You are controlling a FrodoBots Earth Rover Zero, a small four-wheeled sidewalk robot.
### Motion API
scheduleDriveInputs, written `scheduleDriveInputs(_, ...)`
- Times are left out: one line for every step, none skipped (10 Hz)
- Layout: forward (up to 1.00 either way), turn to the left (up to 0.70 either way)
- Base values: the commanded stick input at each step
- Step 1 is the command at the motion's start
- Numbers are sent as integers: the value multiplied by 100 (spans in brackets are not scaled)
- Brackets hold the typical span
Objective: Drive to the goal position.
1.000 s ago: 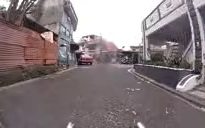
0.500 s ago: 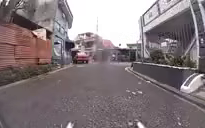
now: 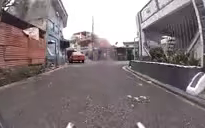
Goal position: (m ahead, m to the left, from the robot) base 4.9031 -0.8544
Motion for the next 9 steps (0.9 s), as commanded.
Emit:
scheduleDriveInputs(70,0)
scheduleDriveInputs(70,0)
scheduleDriveInputs(70,0)
scheduleDriveInputs(70,0)
scheduleDriveInputs(70,0)
scheduleDriveInputs(70,0)
scheduleDriveInputs(70,0)
scheduleDriveInputs(70,0)
scheduleDriveInputs(70,0)
